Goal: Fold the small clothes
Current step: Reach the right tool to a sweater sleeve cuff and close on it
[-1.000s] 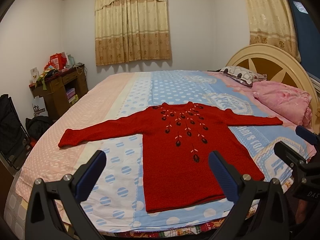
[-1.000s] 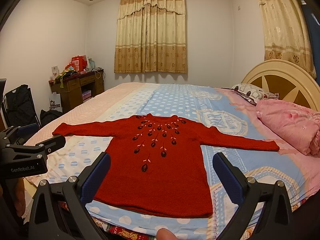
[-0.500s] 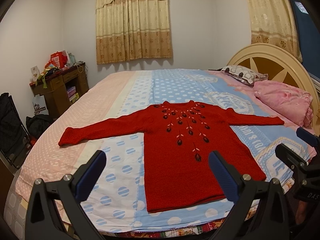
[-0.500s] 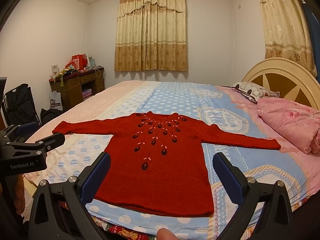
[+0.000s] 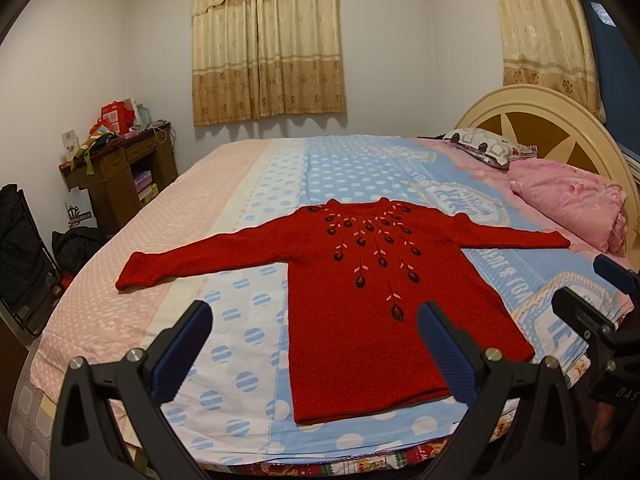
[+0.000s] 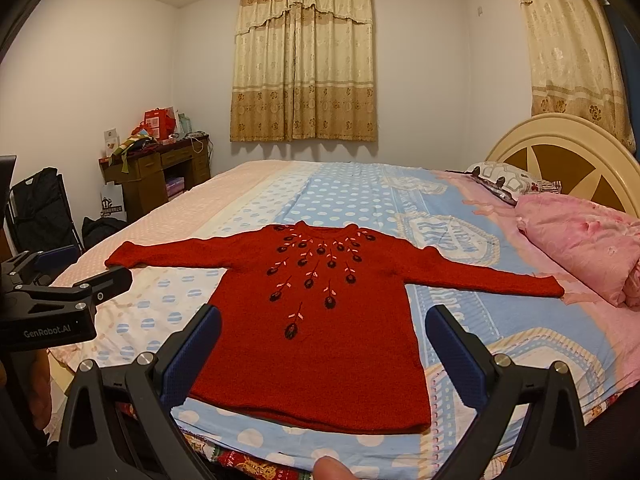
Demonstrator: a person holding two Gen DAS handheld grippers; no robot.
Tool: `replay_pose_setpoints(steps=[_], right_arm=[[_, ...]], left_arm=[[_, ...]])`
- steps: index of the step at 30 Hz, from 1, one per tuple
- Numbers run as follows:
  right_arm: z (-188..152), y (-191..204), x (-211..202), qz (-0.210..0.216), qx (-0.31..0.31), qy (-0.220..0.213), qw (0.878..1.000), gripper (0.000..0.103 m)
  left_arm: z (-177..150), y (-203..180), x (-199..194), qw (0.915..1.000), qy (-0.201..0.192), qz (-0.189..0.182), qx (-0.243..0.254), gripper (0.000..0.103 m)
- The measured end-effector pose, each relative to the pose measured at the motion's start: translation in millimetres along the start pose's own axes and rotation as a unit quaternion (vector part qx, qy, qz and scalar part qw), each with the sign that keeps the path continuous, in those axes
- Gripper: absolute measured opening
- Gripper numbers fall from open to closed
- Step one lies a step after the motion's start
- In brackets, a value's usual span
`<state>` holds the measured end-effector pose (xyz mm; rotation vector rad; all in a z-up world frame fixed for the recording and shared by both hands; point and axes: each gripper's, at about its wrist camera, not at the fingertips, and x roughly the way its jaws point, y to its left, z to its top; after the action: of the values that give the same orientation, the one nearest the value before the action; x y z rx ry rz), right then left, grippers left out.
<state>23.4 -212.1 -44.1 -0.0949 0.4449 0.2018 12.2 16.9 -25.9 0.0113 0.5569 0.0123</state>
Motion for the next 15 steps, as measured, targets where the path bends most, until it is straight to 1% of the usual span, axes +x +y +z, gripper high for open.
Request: replay_pose_setpoints(steps=[5,8,12,15], right_arm=[[-3.0,1.1,8.3,0.003,-0.001,0.008,1.0,0.102],[-6.8,-3.4,19.3,-0.004,-0.001,0.011,1.0,0.102],[-11.3,-26.6,46.0,-0.017,0.009,0.024,1.0,0.102],[-16.8,-50.8,67.1,-0.032,0.028,0.032,0.999,0.102]], left_arm=[[-1.6,-0.6,9.2,1.0,0.009,0.0,0.003,0.103],[-2.6,-1.4,20.2,0.9999,0.013,0.005,0.01,0.103],[-1.6,-3.8,46.5,0.9995,0.022,0.011,0.021,0.103],[1.4,-4.8,73.0,0.9992,0.036,-0.001,0.021,0.103]])
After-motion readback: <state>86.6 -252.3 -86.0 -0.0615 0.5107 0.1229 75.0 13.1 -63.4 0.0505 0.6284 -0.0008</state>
